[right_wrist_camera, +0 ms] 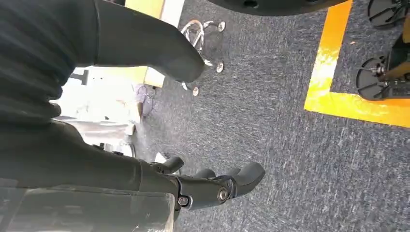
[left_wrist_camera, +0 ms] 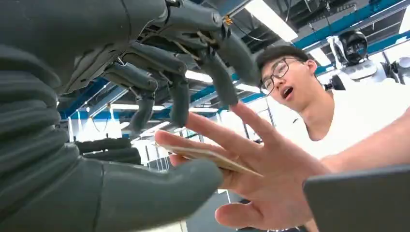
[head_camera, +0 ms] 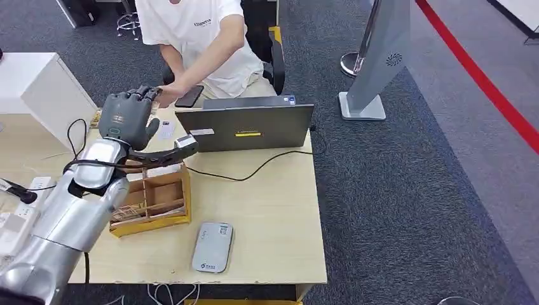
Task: Pass the card to the sensor for recognition and then transmit it.
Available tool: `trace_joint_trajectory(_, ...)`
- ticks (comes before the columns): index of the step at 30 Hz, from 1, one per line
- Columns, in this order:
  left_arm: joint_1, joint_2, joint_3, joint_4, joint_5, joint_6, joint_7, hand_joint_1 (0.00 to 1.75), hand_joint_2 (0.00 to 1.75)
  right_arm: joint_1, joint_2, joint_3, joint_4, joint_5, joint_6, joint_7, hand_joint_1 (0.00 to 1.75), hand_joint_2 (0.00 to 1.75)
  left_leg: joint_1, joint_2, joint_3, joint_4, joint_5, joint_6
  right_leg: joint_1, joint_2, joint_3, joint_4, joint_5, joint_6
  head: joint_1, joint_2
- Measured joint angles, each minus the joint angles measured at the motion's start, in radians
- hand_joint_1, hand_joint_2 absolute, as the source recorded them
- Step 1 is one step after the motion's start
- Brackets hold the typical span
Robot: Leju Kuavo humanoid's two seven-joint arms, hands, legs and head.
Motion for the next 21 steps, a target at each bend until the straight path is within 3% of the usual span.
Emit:
trace_joint_trajectory(7, 0.067, 0.037, 0.026, -0.092, -0.008, 0.001, -0.010, 0.00, 1.75, 0.002, 0.000, -0.003, 0.000, -0.008, -0.005, 0.008, 0.00, 1.75, 0.000, 0.000, 0.000, 0.000, 0.000, 0.000, 0.000, 0.000, 0.000, 0.000, 0.000, 0.000, 0.000, 0.000)
trace_joint_trajectory(12, 0.202, 0.144, 0.055, -0.278, 0.002, -0.021, -0.019, 0.00, 1.75, 0.009, 0.003, -0.022, 0.000, -0.023, -0.016, 0.006, 0.00, 1.75, 0.000, 0.004, 0.000, -0.001, -0.001, -0.001, 0.000, 0.004, -0.001, 0.001, -0.001, -0.001, -0.001, 0.000)
trace_joint_trajectory(16, 0.364, 0.255, 0.113, -0.483, -0.005, -0.015, -0.034, 0.00, 1.75, 0.017, 0.007, -0.040, 0.001, -0.034, -0.024, 0.004, 0.00, 1.75, 0.000, 0.004, -0.001, -0.003, -0.001, -0.001, 0.000, 0.004, -0.001, 0.001, -0.003, -0.002, 0.000, 0.000)
trace_joint_trajectory(19, 0.597, 0.341, 0.221, -0.692, -0.046, 0.069, -0.065, 0.00, 1.75, 0.022, 0.017, -0.059, 0.001, -0.040, -0.040, -0.011, 0.00, 1.75, 0.000, 0.013, 0.005, -0.004, -0.006, -0.005, 0.000, 0.013, -0.001, 0.001, -0.005, -0.005, -0.002, 0.000)
trace_joint_trajectory(21, 0.726, 0.371, 0.294, -0.804, -0.061, 0.109, -0.079, 0.00, 1.75, 0.026, 0.020, -0.072, 0.001, -0.040, -0.043, -0.011, 0.00, 1.75, 0.000, 0.010, 0.004, -0.004, -0.007, -0.004, 0.000, 0.010, -0.001, 0.001, -0.007, -0.005, 0.000, 0.000)
